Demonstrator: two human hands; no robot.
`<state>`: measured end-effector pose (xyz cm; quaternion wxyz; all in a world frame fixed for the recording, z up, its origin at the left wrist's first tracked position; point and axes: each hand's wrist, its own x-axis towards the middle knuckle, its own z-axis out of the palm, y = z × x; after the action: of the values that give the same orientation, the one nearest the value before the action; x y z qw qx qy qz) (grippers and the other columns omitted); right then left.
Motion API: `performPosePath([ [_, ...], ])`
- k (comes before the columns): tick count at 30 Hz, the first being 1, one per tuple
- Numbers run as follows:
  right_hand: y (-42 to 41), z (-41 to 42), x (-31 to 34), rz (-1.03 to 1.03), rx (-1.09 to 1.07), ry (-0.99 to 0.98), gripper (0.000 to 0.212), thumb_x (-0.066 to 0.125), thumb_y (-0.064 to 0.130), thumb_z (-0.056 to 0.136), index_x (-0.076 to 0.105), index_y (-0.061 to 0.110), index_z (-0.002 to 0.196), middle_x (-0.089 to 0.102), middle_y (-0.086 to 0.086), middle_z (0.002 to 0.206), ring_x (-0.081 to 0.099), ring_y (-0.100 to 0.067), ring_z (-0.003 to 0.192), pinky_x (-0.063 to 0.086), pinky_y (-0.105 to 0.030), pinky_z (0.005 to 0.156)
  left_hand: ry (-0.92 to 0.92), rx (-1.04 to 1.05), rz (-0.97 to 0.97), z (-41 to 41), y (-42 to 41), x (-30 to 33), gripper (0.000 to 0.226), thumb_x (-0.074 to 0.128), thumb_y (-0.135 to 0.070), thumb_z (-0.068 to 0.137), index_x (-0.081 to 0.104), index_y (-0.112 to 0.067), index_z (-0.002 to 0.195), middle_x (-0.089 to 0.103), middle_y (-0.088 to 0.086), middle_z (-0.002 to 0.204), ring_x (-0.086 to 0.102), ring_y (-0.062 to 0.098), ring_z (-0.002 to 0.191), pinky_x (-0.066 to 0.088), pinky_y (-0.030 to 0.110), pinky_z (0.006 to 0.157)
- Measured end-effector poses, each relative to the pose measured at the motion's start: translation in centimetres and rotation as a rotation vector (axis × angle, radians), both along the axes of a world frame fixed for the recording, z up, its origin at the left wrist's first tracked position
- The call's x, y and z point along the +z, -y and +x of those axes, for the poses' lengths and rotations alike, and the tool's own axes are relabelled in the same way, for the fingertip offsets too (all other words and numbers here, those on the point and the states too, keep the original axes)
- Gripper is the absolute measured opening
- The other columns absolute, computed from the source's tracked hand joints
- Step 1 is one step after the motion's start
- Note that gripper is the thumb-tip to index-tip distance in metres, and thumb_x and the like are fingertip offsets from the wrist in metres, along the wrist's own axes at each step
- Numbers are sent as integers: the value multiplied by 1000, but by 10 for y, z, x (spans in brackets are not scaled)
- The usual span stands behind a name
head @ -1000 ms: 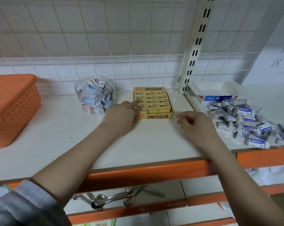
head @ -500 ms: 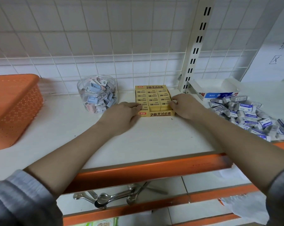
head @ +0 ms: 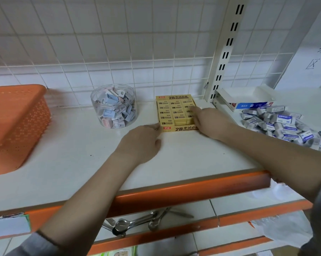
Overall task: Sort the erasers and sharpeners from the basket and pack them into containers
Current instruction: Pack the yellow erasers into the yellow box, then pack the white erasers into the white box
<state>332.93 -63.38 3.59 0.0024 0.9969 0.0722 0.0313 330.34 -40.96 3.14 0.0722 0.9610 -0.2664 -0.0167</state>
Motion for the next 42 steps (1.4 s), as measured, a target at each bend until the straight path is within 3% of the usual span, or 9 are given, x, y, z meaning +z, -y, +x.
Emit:
performPosePath([
  [6, 6, -4, -2, 51, 81, 33, 41, 27, 32, 101, 40, 17, 137, 57, -10, 89, 54, -28, 79, 43, -32, 67, -125, -4, -70, -8, -14, 11, 49, 35, -28, 99, 27, -26, 147, 16, -20, 154, 33, 9, 135, 29, 23, 104],
  [9, 7, 6, 13, -45, 68, 94, 50, 27, 48, 99, 38, 19, 138, 57, -9, 112, 58, -29, 100, 47, -34, 73, -120, 49, -52, -7, -20, 20, 49, 40, -28, 98, 30, -25, 146, 25, -14, 153, 31, 13, 137, 30, 28, 107],
  [14, 12, 22, 33, -60, 265, -308, 90, 39, 73, 81, 1, 31, 151, 5, 3, 159, 21, -21, 143, 27, -41, 111, -27, 135, -126, 0, -4, 18, 50, 46, -31, 94, 37, -27, 143, 39, -5, 146, 39, 16, 131, 38, 36, 104],
  [17, 26, 27, 22, -58, 321, -411, 100, 53, 69, 79, -6, 32, 151, -14, 1, 158, 15, -21, 144, 19, -39, 114, -22, 204, -117, -2, 5, 19, 48, 48, -35, 94, 41, -29, 140, 42, -4, 143, 42, 17, 128, 41, 39, 101],
  [20, 33, 37, 13, 49, 408, -365, 97, 56, 65, 79, 2, 31, 152, -9, -1, 159, 22, -22, 143, 24, -37, 115, 48, 320, -177, -16, 8, 22, 36, 49, -30, 92, 54, -31, 129, 54, -1, 132, 51, 21, 119, 45, 40, 95],
  [25, 23, 45, 7, 83, 515, -313, 89, 53, 60, 85, 3, 29, 152, -8, -8, 159, 4, -21, 147, 18, -41, 118, 129, 521, -292, -55, 8, 11, 31, 52, -27, 92, 62, -27, 121, 58, -3, 128, 53, 19, 117, 43, 35, 97],
  [35, 5, 40, 10, 69, 496, -318, 88, 52, 61, 85, 2, 31, 151, -9, -5, 159, 1, -21, 147, 16, -42, 118, 95, 556, -320, -73, 5, 5, 29, 55, -23, 89, 65, -27, 117, 61, -4, 125, 54, 16, 116, 41, 30, 99],
  [39, 19, 25, 30, 96, 426, -293, 74, 58, 49, 88, 25, 25, 149, 26, -3, 155, 31, -20, 138, 28, -35, 112, 83, 466, -324, -59, 12, 20, 28, 53, -24, 90, 66, -31, 114, 63, -3, 119, 58, 19, 108, 47, 36, 91],
  [42, 50, 4, 57, 136, 263, -206, 57, 55, 43, 92, 39, 22, 142, 44, 0, 144, 41, -16, 130, 31, -27, 104, 84, 310, -267, -48, 27, 33, 22, 52, -16, 90, 70, -15, 103, 67, 6, 108, 61, 27, 100, 48, 37, 82],
])
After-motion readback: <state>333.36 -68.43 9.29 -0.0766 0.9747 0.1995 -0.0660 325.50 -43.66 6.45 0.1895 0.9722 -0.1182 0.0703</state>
